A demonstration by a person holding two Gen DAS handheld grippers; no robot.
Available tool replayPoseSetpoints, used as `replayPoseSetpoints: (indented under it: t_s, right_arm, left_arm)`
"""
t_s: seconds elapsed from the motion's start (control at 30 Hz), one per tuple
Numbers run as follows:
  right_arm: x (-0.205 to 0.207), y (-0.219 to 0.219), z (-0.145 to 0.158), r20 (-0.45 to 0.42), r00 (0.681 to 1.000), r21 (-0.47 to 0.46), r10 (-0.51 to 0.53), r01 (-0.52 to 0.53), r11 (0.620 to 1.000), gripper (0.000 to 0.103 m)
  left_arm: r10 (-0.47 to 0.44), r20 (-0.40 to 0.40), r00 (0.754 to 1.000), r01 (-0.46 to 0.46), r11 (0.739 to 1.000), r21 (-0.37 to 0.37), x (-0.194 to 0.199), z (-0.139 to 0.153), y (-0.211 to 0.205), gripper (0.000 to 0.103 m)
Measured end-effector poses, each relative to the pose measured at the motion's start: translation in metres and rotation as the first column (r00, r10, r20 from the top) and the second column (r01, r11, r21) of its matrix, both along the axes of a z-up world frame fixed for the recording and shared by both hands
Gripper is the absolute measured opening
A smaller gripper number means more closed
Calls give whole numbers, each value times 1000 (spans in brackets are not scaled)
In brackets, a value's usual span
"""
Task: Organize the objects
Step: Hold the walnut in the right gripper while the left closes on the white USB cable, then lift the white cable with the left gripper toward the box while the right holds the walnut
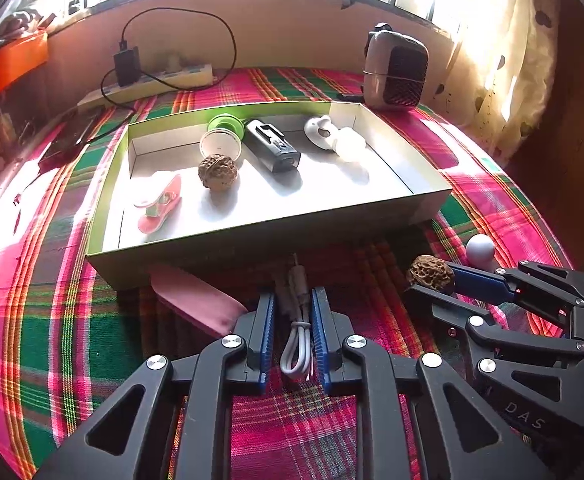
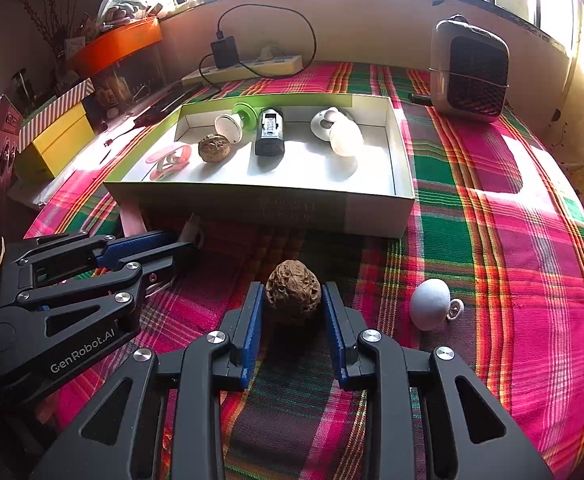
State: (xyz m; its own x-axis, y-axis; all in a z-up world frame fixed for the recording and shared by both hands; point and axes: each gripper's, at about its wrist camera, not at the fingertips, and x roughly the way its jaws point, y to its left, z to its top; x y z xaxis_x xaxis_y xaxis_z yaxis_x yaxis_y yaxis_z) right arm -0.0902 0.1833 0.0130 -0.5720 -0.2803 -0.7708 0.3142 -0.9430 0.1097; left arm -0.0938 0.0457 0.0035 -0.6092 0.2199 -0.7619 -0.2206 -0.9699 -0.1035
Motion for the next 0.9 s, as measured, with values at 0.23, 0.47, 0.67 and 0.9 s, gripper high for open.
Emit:
replayPoseSetpoints:
  t_s: [0.23, 0.47, 0.67, 0.9]
  right_arm:
    - [0, 0, 0, -1, 1000, 3, 0, 0, 1000, 30]
    - [1, -1, 0, -1, 1000, 4, 0, 0, 1000, 30]
    - [-1, 1, -1, -3, 1000, 8, -7, 7, 1000, 30]
    - [1, 0, 3, -12, 1000, 12, -10, 10, 1000, 30]
  left_arm:
    - [0, 0, 1000, 0, 1000, 2, 0, 0, 0, 16]
    - [0, 0, 1000, 0, 1000, 2, 0, 0, -1, 16]
    - [-5, 4, 1000, 5, 1000, 27, 3, 1, 0, 16]
    - [-16, -8, 1000, 16, 998, 52, 7, 6, -1, 16]
